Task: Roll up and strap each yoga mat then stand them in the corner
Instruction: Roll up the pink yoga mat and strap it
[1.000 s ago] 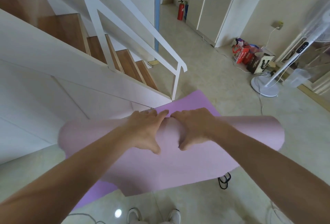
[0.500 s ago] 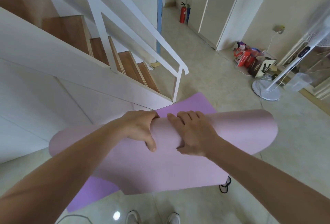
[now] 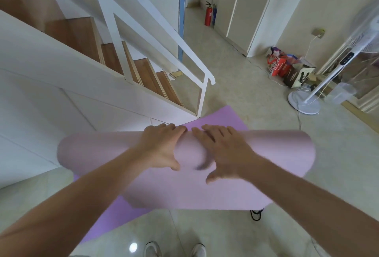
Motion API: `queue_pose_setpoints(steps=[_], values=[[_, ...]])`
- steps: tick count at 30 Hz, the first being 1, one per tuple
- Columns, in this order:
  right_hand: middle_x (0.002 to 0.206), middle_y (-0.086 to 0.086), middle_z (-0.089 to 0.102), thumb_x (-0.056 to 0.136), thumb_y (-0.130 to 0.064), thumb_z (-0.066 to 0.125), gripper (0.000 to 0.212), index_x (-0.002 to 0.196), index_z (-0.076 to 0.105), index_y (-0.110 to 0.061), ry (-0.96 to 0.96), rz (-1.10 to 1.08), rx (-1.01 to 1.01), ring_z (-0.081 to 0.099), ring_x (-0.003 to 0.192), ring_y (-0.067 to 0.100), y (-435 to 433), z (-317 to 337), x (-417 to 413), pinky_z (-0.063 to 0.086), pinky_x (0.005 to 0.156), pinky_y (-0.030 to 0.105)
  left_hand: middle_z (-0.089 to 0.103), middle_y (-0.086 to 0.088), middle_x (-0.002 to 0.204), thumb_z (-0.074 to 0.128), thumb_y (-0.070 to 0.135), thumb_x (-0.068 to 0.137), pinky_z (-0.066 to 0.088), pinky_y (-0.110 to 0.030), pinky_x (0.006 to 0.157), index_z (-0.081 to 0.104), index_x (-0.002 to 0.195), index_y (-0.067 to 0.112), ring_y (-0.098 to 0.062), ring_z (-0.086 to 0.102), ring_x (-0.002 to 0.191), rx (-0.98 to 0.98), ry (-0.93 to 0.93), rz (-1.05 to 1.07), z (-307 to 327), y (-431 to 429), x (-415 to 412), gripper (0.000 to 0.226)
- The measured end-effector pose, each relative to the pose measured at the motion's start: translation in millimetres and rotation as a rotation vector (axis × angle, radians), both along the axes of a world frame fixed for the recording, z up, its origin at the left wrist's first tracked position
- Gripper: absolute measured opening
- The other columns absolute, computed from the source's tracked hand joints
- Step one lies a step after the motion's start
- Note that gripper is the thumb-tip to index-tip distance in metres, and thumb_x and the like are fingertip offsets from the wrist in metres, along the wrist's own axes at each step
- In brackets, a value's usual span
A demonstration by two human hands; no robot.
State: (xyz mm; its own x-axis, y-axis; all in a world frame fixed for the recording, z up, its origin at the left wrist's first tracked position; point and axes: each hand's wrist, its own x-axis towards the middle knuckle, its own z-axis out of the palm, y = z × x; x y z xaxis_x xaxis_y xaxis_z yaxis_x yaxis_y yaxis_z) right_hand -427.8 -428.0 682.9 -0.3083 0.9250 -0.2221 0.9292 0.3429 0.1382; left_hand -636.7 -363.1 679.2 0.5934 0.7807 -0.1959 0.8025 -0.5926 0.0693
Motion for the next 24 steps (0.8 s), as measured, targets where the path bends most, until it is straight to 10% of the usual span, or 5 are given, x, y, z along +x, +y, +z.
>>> queue_pose_setpoints(steps=[7,13,17,21,24], values=[[0.122,0.015,0.055,0.052,-0.052,0.082,0.113,0.146,0.028,-0.021,0.02,0.083,0.301,0.056,0.101,0.036,-4,-18,-3,0.047,0.084,0.047,0.057,0.022,0.122,0.088,0.06,0.039,0.051,-0.039,0.095,0.043,0.13,0.054,-0.014,0.056,0.115,-0.6,-0.055,0.187,32,20,-6,0.102],[0.112,-0.016,0.06,0.049,-0.061,0.078,0.099,0.137,0.034,-0.049,0.271,-0.221,-0.325,0.058,0.102,0.014,32,29,12,0.049,0.087,0.034,0.035,-0.01,0.146,0.082,0.071,0.046,0.019,-0.061,0.114,-0.006,0.155,0.024,-0.035,0.039,0.132,0.131,0.192,-0.097,18,-26,14,0.148],[0.117,-0.02,0.058,0.052,-0.061,0.079,0.096,0.136,0.032,-0.052,0.351,-0.193,-0.356,0.058,0.107,0.012,31,39,15,0.049,0.09,0.033,0.058,-0.007,0.104,0.089,0.051,0.033,0.045,-0.045,0.081,0.04,0.139,0.019,-0.03,0.058,0.085,0.434,0.022,-0.125,-9,-19,8,0.122],[0.152,0.001,0.031,0.055,-0.071,0.076,0.134,0.153,-0.005,-0.031,0.026,-0.004,-0.032,0.041,0.13,0.028,7,15,3,0.04,0.103,0.046,0.056,0.009,0.104,0.08,0.058,0.049,0.044,-0.034,0.075,0.041,0.131,0.032,-0.019,0.058,0.091,0.13,0.025,-0.038,8,0,4,0.095],[0.13,0.017,0.054,0.044,-0.065,0.082,0.136,0.151,0.012,-0.02,0.01,0.052,0.244,0.058,0.104,0.04,-5,-8,0,0.048,0.088,0.051,0.058,0.015,0.107,0.081,0.063,0.046,0.047,-0.033,0.083,0.043,0.13,0.037,-0.013,0.059,0.098,-0.179,-0.024,0.019,23,9,0,0.095]])
